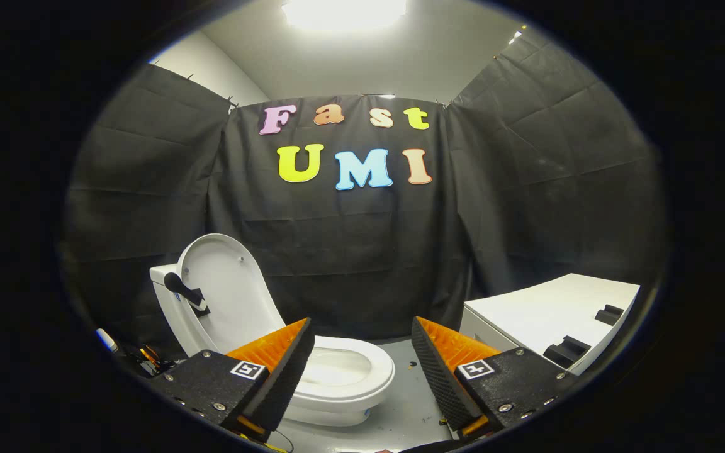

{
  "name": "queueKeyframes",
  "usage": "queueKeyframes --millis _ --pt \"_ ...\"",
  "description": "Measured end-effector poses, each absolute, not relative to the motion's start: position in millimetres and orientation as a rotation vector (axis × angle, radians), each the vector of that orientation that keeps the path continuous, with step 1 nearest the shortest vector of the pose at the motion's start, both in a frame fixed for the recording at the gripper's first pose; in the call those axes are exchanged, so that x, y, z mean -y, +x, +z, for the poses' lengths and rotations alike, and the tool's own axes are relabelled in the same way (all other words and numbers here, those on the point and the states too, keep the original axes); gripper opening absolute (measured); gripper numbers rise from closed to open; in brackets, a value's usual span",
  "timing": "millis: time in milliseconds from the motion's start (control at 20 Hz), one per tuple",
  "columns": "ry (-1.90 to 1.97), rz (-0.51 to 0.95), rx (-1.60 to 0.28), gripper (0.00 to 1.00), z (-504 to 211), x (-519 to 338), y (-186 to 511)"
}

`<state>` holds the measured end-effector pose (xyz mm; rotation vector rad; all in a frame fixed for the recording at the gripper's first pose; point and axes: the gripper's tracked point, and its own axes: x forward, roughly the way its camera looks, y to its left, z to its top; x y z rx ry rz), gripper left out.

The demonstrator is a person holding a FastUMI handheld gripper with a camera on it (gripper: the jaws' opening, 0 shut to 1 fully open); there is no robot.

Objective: Open the toilet lid.

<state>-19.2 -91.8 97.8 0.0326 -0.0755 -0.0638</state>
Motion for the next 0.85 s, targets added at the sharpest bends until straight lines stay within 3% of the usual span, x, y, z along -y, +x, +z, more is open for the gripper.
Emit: queueKeyframes --millis 850 --pt "0.025 -0.051 0.063 0.95 93.3 89.3 -16.7"
